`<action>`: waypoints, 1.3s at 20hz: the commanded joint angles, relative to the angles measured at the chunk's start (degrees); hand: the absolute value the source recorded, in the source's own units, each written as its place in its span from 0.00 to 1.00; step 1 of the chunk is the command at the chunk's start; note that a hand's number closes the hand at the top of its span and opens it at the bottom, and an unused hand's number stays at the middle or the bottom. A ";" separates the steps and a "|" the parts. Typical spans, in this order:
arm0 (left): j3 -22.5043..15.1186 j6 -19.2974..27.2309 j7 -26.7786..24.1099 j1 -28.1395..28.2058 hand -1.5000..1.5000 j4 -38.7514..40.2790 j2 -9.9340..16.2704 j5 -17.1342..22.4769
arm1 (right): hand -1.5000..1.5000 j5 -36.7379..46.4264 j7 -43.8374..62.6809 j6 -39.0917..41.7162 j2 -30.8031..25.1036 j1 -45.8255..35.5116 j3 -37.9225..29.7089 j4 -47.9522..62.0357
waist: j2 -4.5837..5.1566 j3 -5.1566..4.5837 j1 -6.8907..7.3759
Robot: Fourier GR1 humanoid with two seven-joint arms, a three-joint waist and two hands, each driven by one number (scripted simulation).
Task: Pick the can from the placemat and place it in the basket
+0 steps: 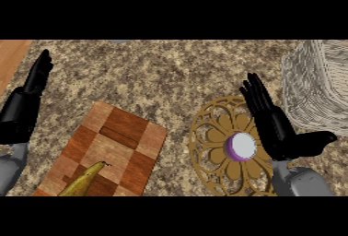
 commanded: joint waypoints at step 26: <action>-1.43 -6.61 15.33 20.63 0.50 12.10 -10.01 14.50 | 0.00 34.59 40.15 15.30 -19.90 -32.53 13.86 -9.27 | -5.38 -1.59 -3.61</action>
